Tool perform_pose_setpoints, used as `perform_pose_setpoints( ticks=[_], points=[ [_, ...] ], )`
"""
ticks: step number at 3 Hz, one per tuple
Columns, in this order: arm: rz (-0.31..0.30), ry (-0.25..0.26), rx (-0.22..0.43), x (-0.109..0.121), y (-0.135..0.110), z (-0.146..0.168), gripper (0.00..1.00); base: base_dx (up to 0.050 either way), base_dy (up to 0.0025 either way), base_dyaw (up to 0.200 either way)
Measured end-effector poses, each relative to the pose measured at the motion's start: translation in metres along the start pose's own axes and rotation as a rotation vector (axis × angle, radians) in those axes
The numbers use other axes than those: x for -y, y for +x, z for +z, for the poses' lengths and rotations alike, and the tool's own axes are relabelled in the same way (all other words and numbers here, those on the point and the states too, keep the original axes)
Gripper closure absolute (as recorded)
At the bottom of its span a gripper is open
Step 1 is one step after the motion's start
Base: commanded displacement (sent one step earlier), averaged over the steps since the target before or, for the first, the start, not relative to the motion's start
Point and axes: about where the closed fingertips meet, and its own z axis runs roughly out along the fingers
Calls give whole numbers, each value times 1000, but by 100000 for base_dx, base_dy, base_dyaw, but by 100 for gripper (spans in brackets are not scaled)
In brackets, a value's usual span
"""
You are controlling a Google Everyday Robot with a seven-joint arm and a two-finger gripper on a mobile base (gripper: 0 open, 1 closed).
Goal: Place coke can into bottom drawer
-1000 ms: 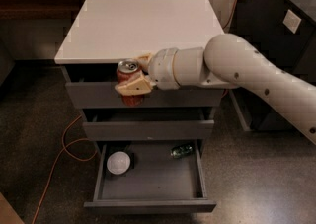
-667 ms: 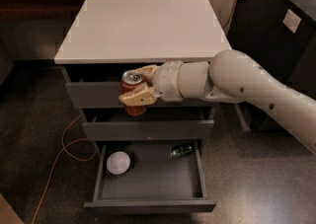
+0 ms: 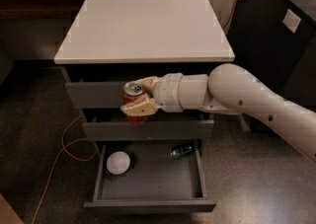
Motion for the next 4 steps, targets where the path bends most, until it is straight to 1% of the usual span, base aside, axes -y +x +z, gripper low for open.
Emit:
perform_pose_setpoints(
  ticks=[1,2,3,4],
  points=[
    [8,-11,-32,-9,17,11,100,0,0,0],
    [18,-2,-47,-14,54,18,100,0,0,0],
    [11,9,-47,-18,91,23,100,0,0,0],
    [7,23,-34,-23,132,27,100,0,0,0]
  ],
)
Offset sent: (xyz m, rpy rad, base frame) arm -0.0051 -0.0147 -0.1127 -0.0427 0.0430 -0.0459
